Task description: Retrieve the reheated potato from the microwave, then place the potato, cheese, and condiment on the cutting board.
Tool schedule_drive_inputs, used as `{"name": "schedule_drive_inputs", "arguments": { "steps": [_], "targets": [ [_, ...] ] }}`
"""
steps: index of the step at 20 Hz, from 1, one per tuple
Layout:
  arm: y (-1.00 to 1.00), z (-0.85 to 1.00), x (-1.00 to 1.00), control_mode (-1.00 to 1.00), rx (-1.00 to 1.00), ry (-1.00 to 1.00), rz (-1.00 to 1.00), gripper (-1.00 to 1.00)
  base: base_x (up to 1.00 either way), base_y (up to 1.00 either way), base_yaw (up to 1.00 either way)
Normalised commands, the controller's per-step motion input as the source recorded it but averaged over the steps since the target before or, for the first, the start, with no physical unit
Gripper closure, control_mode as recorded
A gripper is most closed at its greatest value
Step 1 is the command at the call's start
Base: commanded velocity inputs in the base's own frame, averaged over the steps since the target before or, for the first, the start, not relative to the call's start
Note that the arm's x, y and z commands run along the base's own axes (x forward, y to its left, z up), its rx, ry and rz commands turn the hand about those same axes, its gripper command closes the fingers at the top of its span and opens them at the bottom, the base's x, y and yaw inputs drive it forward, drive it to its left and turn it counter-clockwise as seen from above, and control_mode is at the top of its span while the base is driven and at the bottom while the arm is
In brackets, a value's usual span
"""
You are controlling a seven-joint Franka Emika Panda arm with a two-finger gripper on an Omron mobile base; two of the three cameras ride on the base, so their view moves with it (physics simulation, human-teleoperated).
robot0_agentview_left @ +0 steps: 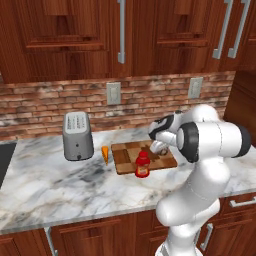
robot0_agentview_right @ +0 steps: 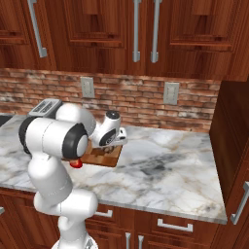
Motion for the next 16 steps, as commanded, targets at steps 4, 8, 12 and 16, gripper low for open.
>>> {"name": "schedule_drive_inputs", "arguments": {
  "steps": [4, 8, 12, 16],
  "targets": [
    [0.03, -0.24, 0.29, -1.0, 0.0, 0.0, -0.04, 1.0, 0.0, 0.0, 0.0],
    [0.0, -0.23, 0.15, -1.0, 0.0, 0.01, -0.04, 1.0, 0.0, 0.0, 0.0],
    [0.05, -0.32, -0.03, -1.0, 0.0, 0.06, -0.07, 1.0, 0.0, 0.0, 0.0],
    [0.07, -0.34, -0.16, -1.0, 0.0, 0.07, -0.1, 1.0, 0.0, 0.0, 0.0]
  ]
}}
